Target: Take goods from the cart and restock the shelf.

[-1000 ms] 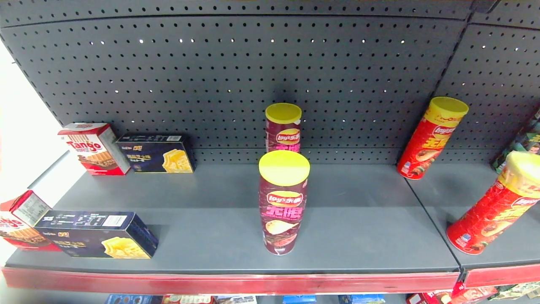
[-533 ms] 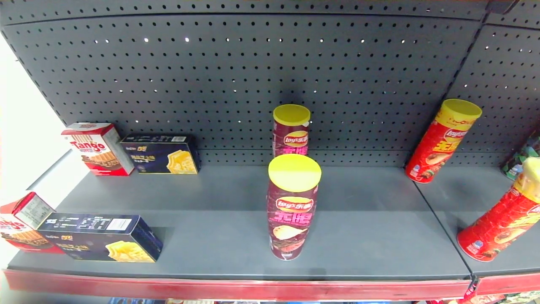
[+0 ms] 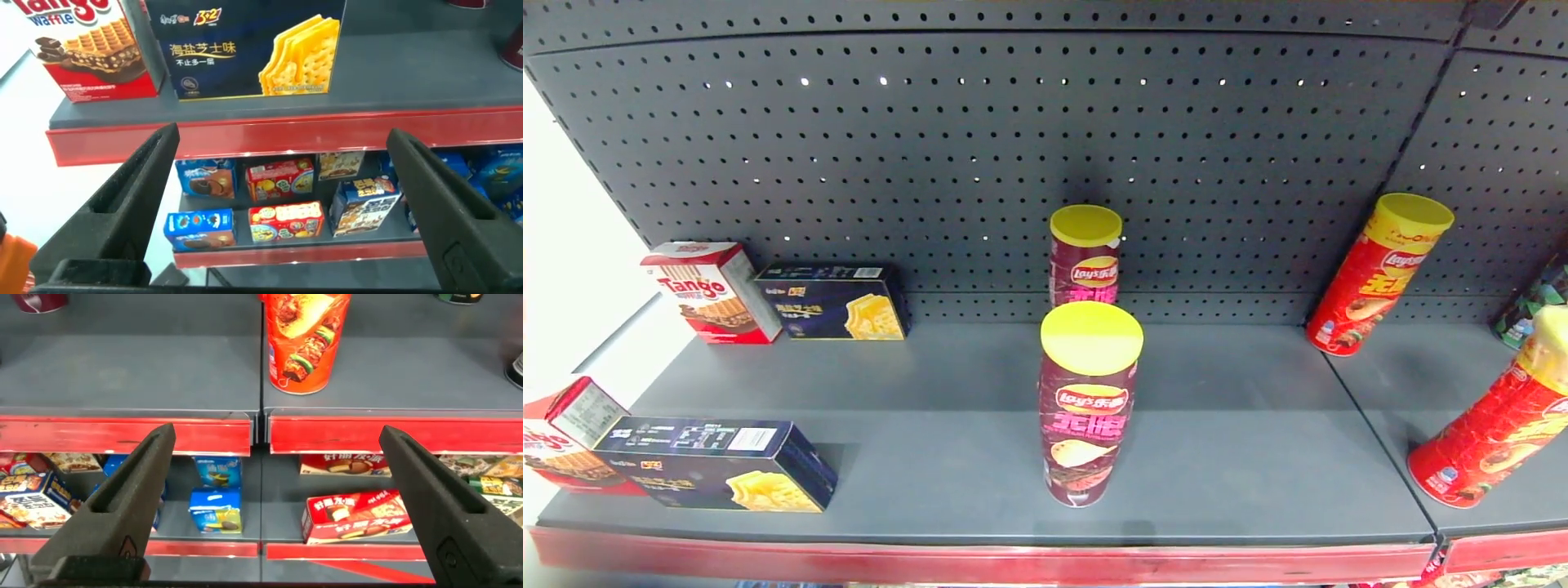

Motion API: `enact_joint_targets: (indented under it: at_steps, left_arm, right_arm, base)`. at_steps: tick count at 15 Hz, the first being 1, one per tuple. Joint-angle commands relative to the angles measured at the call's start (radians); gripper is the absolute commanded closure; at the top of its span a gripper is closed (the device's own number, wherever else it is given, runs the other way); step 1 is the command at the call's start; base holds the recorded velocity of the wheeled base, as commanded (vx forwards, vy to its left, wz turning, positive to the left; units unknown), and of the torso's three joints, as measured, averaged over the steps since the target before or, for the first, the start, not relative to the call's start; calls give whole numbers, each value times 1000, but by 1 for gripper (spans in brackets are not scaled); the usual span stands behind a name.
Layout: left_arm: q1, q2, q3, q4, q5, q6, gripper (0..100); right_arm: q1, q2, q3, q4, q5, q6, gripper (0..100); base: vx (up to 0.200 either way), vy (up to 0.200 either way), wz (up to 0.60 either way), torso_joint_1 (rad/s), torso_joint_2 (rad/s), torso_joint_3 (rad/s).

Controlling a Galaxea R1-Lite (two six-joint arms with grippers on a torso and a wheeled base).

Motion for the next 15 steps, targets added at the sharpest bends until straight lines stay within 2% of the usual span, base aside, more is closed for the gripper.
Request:
enact_joint_targets:
  at_steps: [1, 10, 11, 15]
  left_arm:
    - [0, 0, 0, 0, -1, 0, 0]
    - [0, 0, 0, 0, -1, 0, 0]
    - [0, 0, 0, 0, 0, -3, 0]
    - [0, 0, 0, 0, 0, -2, 0]
  right_arm:
    - [0, 2, 0, 0, 0, 0, 0]
    - [0, 2, 0, 0, 0, 0, 0]
    - [0, 2, 0, 0, 0, 0, 0]
    - [0, 2, 0, 0, 0, 2, 0]
  base:
    - [0, 0, 0, 0, 0, 0]
    - [0, 0, 0, 0, 0, 0]
    - [-200, 0, 0, 12, 2, 2]
    - [0, 0, 0, 0, 0, 0]
